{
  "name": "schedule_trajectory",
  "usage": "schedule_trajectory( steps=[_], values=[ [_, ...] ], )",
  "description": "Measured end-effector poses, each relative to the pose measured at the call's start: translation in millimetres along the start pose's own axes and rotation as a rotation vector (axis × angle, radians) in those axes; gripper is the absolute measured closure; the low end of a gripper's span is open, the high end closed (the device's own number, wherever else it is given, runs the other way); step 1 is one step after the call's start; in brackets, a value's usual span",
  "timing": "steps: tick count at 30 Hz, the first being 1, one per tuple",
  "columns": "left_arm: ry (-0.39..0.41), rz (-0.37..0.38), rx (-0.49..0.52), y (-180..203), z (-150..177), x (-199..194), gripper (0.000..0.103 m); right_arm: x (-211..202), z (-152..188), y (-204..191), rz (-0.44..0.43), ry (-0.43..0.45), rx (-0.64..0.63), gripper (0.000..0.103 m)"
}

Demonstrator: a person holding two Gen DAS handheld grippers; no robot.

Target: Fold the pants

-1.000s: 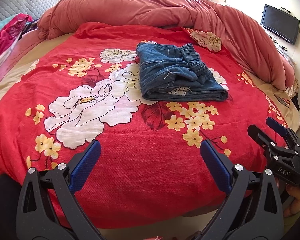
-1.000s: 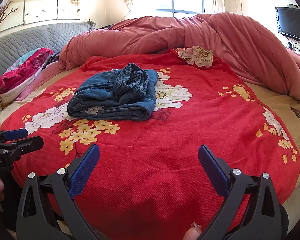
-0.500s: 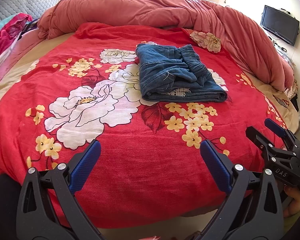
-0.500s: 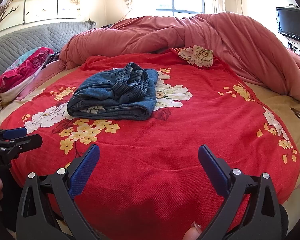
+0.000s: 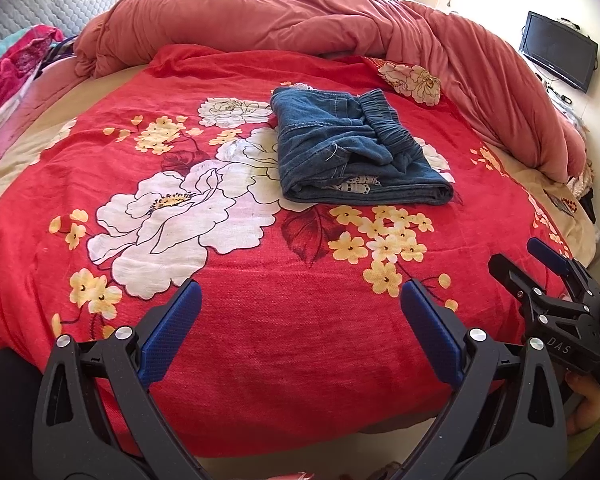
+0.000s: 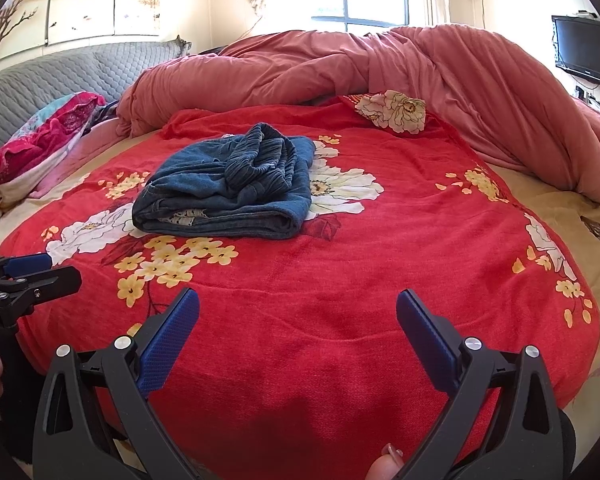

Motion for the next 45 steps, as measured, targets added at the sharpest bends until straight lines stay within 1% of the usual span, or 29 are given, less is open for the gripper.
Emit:
schedule_trajectory(
  steps=[12,15,20,23,25,28,29,31,33,34,36,37,39,40,42,43,45],
  values=[
    [-0.013,-0.011,0.001,-2.3,0.1,3.1,0.010,1.5,1.4,0.6,0.005,-0.005,0.001,0.005],
    [-0.010,-0.030,0.009,-3.3,0.0,4.0,0.010,1.5,2.3,2.7,0.010,-0.007,0.004,0.005],
    [-0.023,-0.026,0.007,-5.2,0.8,6.3,0.010,2.6,2.2,4.5,0.016,-0.012,0.002,0.005],
    [-0.031,-0.038,0.020,-5.5,1.5,8.1,0.010,2.2,0.4,4.8,0.019,-0.013,0.002,0.005],
    [-0.057,-0.043,0.038,-5.6,3.1,11.8,0.010,2.0,-1.1,7.5,0.030,-0.013,0.001,0.005],
    [-0.111,-0.015,0.007,-11.8,2.1,20.5,0.010,2.4,-6.3,19.8,0.050,-0.013,0.008,0.005],
    [-0.114,-0.004,0.000,-13.7,0.0,20.9,0.010,2.7,-8.0,24.5,0.061,-0.013,0.013,0.005],
    [-0.107,0.017,-0.018,-20.7,-9.0,20.4,0.010,5.0,-12.6,42.8,0.089,-0.021,0.038,0.005],
    [-0.083,0.009,-0.032,-31.3,-22.9,19.2,0.010,9.0,-16.0,62.6,0.128,-0.036,0.067,0.005],
    [-0.068,-0.011,-0.055,-42.6,-35.4,20.6,0.010,11.7,-18.3,75.0,0.157,-0.050,0.080,0.005],
    [-0.069,-0.066,-0.084,-64.9,-57.6,28.9,0.010,18.8,-23.3,110.5,0.195,-0.076,0.144,0.005],
    [-0.059,-0.128,-0.103,-83.8,-73.8,36.0,0.010,24.4,-25.4,134.9,0.229,-0.100,0.186,0.005],
    [-0.050,-0.260,-0.144,-123.4,-104.1,52.5,0.010,33.6,-26.9,170.6,0.276,-0.142,0.229,0.005],
    [-0.056,-0.293,-0.162,-138.1,-114.7,59.8,0.010,40.3,-28.1,197.1,0.316,-0.169,0.249,0.005],
    [-0.059,-0.366,-0.202,-168.7,-136.7,74.7,0.010,54.9,-26.7,233.4,0.341,-0.227,0.273,0.005],
    [-0.060,-0.402,-0.221,-185.0,-148.8,83.7,0.010,65.3,-26.4,258.3,0.367,-0.256,0.284,0.005],
    [-0.049,-0.456,-0.249,-208.0,-164.1,97.6,0.010,80.6,-24.7,297.9,0.415,-0.281,0.327,0.005]
  ],
)
Point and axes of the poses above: each gripper's, at about its wrist camera, not at the fingertips, and x roughly the way its jaws point, y to its right, z to its underside, the point moved 4 cm from there along x, roughly the way its jaws point, and after that the axes turned 11 degrees about -x, right-handed, at the moved point
